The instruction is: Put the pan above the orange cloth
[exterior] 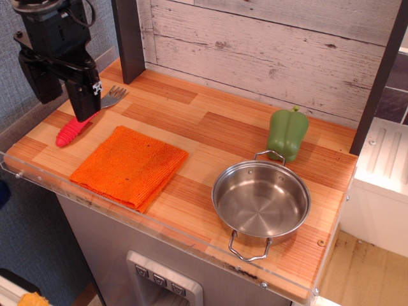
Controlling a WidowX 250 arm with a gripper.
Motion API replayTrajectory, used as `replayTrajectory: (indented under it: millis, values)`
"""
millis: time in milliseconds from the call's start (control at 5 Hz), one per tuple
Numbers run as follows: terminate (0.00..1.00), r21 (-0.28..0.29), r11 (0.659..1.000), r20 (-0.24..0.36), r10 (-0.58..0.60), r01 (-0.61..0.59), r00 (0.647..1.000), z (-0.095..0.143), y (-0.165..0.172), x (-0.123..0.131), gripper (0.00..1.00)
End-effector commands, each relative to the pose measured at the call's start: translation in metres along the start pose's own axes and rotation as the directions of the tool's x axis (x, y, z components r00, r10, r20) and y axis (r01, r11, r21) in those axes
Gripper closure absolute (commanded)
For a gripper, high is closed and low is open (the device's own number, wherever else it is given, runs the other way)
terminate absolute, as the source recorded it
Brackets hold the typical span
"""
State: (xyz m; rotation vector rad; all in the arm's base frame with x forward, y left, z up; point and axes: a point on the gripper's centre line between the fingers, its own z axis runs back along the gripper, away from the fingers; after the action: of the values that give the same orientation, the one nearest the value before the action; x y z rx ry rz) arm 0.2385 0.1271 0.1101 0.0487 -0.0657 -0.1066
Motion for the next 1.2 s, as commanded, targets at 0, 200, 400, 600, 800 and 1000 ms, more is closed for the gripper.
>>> replayTrajectory:
  millis: [0,200,400,600,800,1000]
  values:
    - [0.0,0.0,1.0,0.0,0.0,0.0,1.0,0.0,0.0,0.0,0.0]
    - [0.0,-0.044,0.99,0.03,-0.136,0.137,0.99,0.005,-0.05,-0.002,0.0]
    - [0.0,-0.075,0.966,0.061,-0.243,0.247,0.968,0.015,-0.096,-0.012,0.0]
    - [0.0,-0.093,0.953,0.077,-0.283,0.289,0.956,0.016,-0.126,-0.016,0.0]
    - [0.0,-0.106,0.952,0.061,-0.284,0.289,0.957,-0.005,-0.148,-0.007,0.0]
    - [0.0,-0.086,0.959,0.029,-0.268,0.27,0.963,-0.029,-0.159,0.012,0.0]
